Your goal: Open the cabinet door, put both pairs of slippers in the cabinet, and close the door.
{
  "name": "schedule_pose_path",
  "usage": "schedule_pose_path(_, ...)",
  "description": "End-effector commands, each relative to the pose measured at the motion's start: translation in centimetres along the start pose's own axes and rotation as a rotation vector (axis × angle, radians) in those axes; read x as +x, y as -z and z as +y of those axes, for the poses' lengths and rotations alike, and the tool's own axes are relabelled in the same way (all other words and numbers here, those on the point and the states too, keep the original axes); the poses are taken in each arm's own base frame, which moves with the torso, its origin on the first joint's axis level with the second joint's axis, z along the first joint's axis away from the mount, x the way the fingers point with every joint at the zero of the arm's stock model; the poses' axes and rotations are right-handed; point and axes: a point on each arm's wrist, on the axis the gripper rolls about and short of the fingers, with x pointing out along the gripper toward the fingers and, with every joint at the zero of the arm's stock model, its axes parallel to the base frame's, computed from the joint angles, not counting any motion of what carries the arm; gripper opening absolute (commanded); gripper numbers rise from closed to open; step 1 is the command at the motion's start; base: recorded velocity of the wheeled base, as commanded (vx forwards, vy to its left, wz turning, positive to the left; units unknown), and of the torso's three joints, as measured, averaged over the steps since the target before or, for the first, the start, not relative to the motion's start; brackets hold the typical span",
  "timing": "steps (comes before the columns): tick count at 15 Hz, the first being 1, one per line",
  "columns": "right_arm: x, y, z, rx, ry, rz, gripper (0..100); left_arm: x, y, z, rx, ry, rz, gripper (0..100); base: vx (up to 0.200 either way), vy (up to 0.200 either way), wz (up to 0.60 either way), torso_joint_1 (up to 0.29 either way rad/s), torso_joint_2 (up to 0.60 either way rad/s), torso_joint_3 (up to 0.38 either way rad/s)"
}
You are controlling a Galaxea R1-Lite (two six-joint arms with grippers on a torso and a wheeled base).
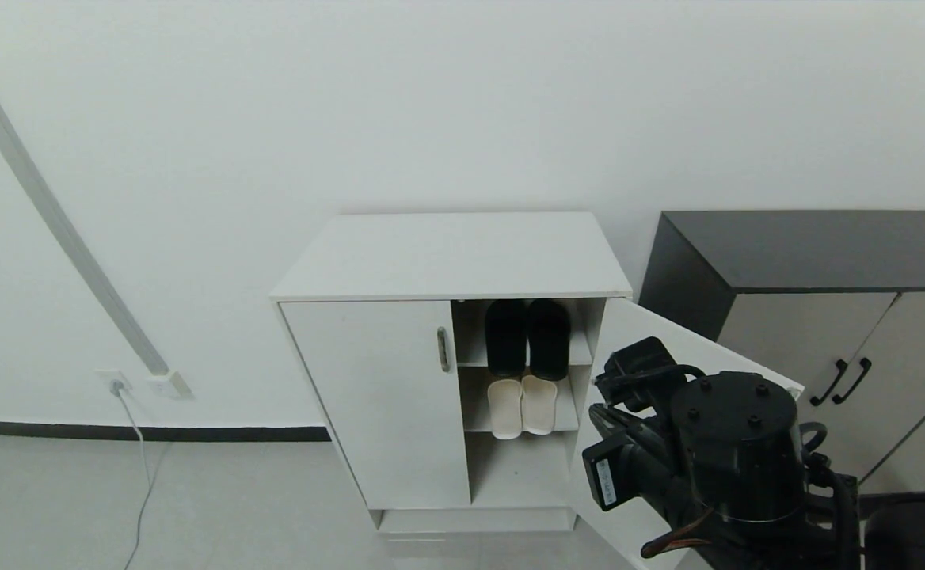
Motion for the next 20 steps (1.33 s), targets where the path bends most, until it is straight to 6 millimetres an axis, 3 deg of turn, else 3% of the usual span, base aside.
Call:
schedule_pose_path(1, 0.0, 0.0, -0.1, 0.001, 0.004, 0.001, 0, 0.0, 0.0, 0.0, 0.000, 0.000, 0.000, 0, 0.000, 0.000, -0.60, -0.007, -0.01, 0.002)
schedule_pose_path(5, 0.2, -0.1, -0.4, 0.006, 0.012, 0.000, 0, 0.0, 0.0, 0.0, 0.000, 0.000, 0.000, 0, 0.000, 0.000, -0.60, 0.008, 0.00, 0.000)
schedule_pose_path(12, 0.4, 0.0, -0.5, 0.004, 0.020, 0.003, 0, 0.0, 0.0, 0.0, 0.000, 0.000, 0.000, 0, 0.000, 0.000, 0.00, 0.000, 0.00, 0.000)
schedule_pose_path(16, 0.4, -0.1, -0.5, 0.006, 0.021, 0.000, 0, 0.0, 0.0, 0.0, 0.000, 0.000, 0.000, 0, -0.200, 0.000, 0.00, 0.015, 0.00, -0.001)
schedule_pose_path(20, 2.4, -0.8, -2.0, 0.031, 0.100, -0.041, 0, 0.0, 0.0, 0.0, 0.000, 0.000, 0.000, 0, -0.050, 0.000, 0.00, -0.001, 0.00, -0.001)
